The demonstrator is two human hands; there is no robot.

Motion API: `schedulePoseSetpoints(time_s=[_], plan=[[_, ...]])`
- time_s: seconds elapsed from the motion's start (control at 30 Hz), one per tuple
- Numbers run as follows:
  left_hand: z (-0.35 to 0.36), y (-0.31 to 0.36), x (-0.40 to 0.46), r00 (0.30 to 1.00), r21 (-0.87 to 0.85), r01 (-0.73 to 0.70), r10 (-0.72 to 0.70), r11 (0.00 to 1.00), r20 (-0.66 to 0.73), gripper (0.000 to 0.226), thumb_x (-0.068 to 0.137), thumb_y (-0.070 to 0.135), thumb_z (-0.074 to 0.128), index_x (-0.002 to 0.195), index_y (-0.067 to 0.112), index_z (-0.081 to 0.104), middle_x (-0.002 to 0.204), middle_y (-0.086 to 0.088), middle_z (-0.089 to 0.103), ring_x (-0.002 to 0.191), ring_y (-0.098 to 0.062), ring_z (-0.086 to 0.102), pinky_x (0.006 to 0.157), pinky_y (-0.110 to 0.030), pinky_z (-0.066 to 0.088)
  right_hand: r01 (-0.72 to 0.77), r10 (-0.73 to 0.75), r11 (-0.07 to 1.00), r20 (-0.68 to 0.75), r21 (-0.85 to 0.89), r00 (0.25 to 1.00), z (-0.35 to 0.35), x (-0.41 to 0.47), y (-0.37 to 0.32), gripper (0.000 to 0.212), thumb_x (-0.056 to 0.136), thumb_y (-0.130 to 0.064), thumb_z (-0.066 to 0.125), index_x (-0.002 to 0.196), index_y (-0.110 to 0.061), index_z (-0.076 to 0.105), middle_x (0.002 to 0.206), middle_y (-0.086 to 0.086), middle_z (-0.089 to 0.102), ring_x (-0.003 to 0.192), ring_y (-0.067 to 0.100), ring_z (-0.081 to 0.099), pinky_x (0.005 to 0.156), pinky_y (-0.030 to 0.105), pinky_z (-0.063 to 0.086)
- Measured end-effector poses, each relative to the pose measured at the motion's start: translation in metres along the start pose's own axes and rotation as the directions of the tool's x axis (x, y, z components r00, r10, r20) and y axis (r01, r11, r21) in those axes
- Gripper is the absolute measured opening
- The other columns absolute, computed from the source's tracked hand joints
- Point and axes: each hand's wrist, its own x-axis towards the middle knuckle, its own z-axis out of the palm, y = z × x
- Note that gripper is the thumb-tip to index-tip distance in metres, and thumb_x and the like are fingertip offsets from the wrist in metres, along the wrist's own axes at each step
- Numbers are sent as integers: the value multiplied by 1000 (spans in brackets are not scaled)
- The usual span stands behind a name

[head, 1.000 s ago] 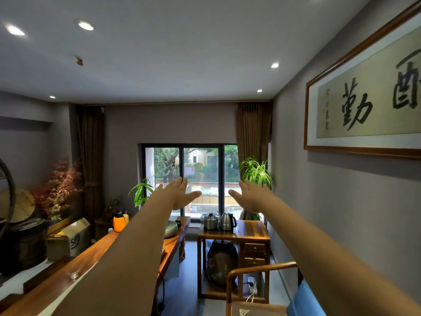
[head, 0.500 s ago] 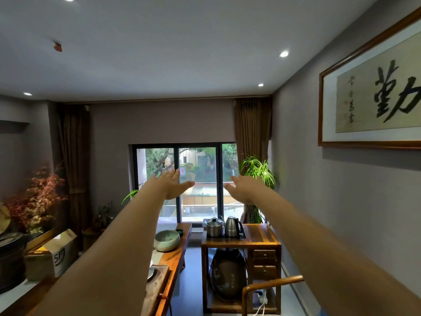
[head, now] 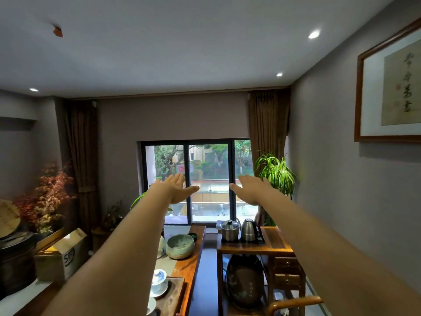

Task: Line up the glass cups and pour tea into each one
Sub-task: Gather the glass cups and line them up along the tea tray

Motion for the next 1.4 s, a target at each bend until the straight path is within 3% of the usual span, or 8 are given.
schedulePoseSetpoints(time_s=[0.53,0.8,1.4], plan=[[26,-38,185,982,-43,187,-189,981,-26,91,88,76,14,155,18,-5,164,-1,-8,151,-19,-3,119,-52,1,177,-177,984,-21,18,984,41,222,5,70,103,-60,20,159,-20,15,168,6,12,152,31,20,123,56,5],[38,-56,238,953,-46,299,-301,953,-38,90,90,74,15,155,16,-4,164,-2,-6,151,-19,-3,121,-51,1,335,-334,942,-22,37,942,66,309,-11,69,104,-58,21,160,-17,14,168,7,12,152,30,21,122,53,9],[75,-223,199,765,-8,640,-638,768,-82,93,86,79,16,155,19,1,165,-1,-2,151,-23,-1,117,-55,2,646,-660,735,-1,207,751,143,380,-199,72,102,-60,26,159,-18,14,167,8,13,151,30,23,121,54,11]])
